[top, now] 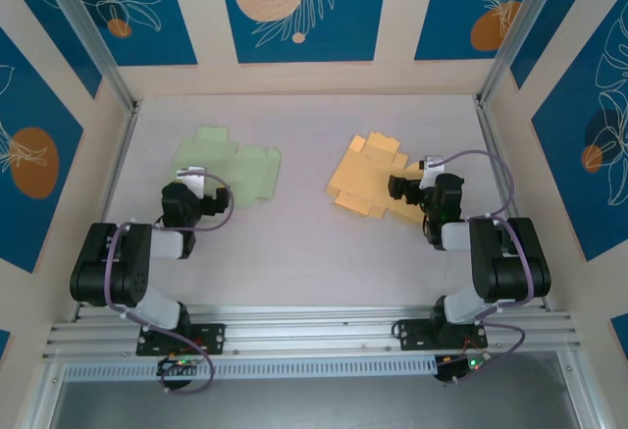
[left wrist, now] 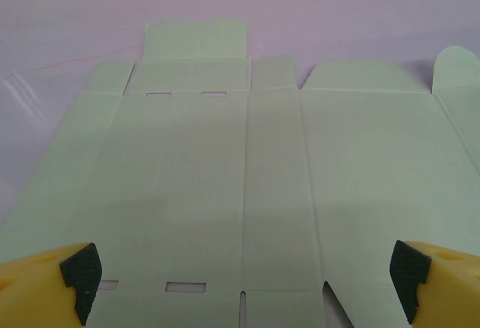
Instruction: Fold the paper box
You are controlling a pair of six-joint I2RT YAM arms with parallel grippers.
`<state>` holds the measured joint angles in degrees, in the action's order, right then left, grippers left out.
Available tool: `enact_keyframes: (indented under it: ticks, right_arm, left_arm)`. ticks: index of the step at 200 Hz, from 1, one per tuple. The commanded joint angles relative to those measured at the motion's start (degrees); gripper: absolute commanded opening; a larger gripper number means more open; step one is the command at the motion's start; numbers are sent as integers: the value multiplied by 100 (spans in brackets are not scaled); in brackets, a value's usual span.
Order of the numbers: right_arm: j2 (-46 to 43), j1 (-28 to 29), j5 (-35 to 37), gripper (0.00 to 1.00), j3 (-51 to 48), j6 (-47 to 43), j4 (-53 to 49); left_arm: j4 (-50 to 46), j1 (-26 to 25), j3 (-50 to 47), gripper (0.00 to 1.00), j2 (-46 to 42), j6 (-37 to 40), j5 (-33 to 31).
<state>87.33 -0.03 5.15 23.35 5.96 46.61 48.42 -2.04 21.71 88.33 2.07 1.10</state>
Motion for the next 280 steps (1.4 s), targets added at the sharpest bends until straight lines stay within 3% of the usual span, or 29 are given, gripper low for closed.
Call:
enact_keyframes:
  ticks: [1, 199, 224, 244, 280]
  right_arm:
    - [-14, 8, 93, 99, 31, 22, -17]
    - [-18, 6, 95, 99, 23, 24, -11]
    - [-22, 4, 92, 99, 20, 26, 6]
    - [-62, 3, 133, 99, 56, 43, -76]
    - [-623, 4, 242, 99, 185, 73, -790]
  left_arm:
    - [-11, -35, 96, 100, -27, 66, 136]
    - [-99, -32, 128, 100, -49, 57, 128]
    - [-807, -33, 356, 100, -457, -13, -54]
    - [-808, -33, 180, 100, -860, -17, -92]
    - [-1411, -41, 56, 100, -2240, -378, -244]
